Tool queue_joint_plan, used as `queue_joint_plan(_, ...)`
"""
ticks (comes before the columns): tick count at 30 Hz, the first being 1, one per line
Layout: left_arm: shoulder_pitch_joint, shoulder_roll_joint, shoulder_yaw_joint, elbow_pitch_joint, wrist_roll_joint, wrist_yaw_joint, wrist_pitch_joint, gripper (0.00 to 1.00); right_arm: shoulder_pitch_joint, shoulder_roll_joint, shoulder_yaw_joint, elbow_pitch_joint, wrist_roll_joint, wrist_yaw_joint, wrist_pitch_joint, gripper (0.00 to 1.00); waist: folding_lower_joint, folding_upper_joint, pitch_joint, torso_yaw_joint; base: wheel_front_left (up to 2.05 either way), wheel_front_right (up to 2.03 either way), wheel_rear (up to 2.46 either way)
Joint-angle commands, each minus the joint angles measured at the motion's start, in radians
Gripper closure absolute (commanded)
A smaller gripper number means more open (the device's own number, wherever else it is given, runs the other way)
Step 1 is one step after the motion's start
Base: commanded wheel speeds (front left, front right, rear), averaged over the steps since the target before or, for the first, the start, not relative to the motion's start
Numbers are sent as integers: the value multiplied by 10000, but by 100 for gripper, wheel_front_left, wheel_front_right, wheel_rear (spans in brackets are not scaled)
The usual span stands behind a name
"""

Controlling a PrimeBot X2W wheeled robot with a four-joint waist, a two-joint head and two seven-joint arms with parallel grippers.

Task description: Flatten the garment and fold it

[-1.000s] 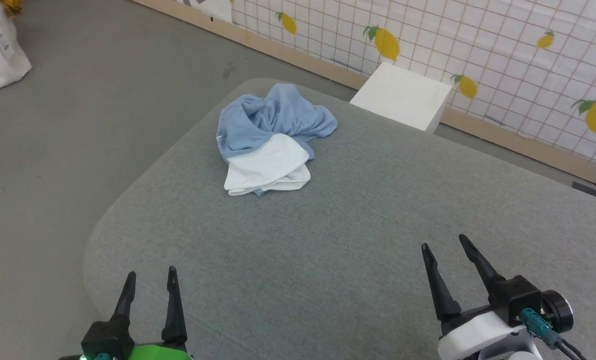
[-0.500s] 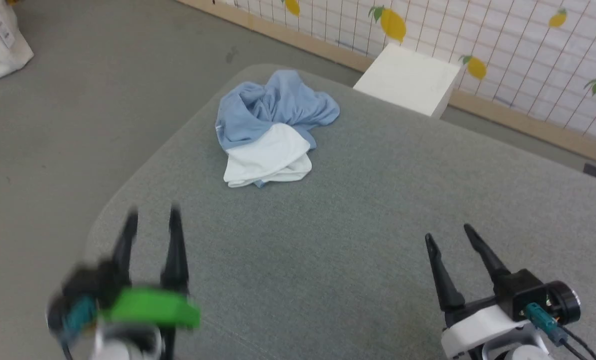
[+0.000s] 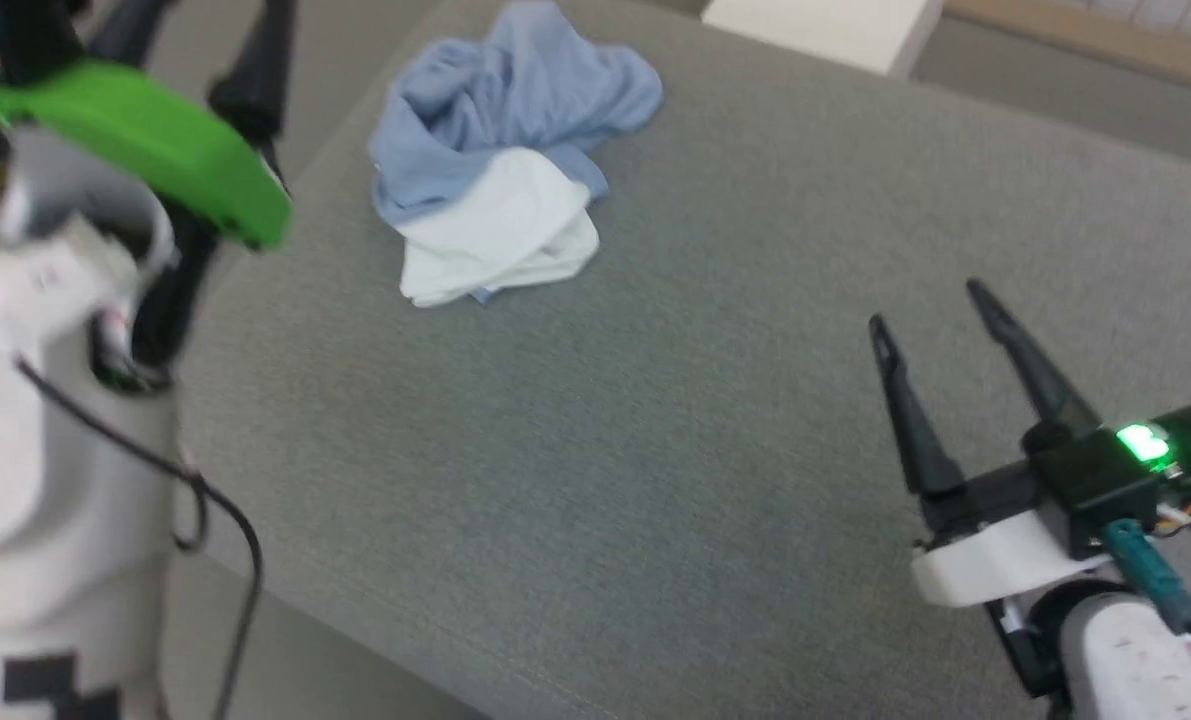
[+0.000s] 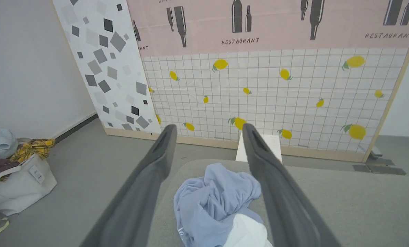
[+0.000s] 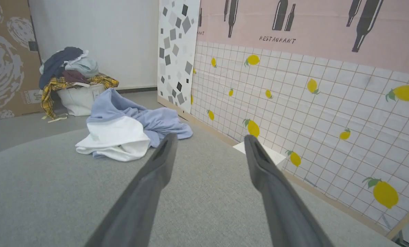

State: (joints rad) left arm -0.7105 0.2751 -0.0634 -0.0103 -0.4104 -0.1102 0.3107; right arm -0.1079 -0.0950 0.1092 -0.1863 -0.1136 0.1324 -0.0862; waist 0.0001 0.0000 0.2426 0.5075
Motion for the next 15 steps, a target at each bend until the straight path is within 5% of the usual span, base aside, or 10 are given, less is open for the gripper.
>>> queue_joint_plan(1, -482, 296, -155, 282, 31, -89, 183, 0, -199, -171, 35, -288, 40, -17, 143, 0, -1, 0, 1434, -683, 0, 0, 0)
queue_joint_plan(15, -2092, 1751, -1074, 3031, -46, -187, 2055, 0, -788, -1126, -194, -2469, 438, -17, 1001, 0, -1, 0, 3878, -2086, 0, 0, 0)
